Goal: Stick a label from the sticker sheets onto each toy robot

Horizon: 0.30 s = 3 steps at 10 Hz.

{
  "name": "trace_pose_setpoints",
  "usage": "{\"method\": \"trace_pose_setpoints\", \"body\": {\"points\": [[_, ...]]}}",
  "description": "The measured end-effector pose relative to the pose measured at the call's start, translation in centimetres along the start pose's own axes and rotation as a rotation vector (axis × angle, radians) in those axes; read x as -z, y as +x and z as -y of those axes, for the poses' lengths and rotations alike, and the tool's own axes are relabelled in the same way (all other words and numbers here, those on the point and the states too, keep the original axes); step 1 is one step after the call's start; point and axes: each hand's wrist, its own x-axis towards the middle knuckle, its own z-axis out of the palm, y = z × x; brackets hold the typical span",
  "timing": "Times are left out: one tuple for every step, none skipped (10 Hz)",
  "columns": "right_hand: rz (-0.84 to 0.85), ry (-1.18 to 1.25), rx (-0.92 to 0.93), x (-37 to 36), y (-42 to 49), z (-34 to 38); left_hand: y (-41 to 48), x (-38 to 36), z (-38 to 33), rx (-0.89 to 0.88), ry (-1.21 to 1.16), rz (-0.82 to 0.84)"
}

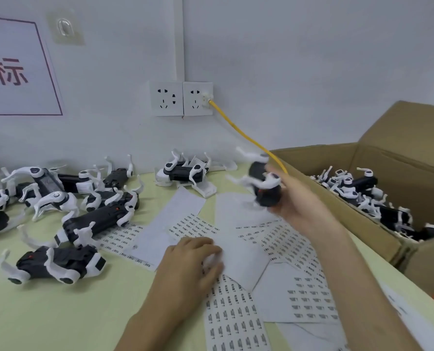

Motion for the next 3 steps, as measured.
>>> {"method": "trace_pose_setpoints", "body": {"points": [[-0.172, 0.403, 0.116, 2.8, 0.8, 3.4, 0.3, 0.1, 0.2, 0.025, -0.018, 0.015], [-0.326, 0.687, 0.116, 6.7, 1.8, 4.4, 0.3, 0.0, 0.4, 0.024, 0.008, 0.05], [-0.524, 0.707, 0.135, 9.1, 1.8, 3.6, 0.4, 0.0, 0.4, 0.013, 0.024, 0.062]]}}
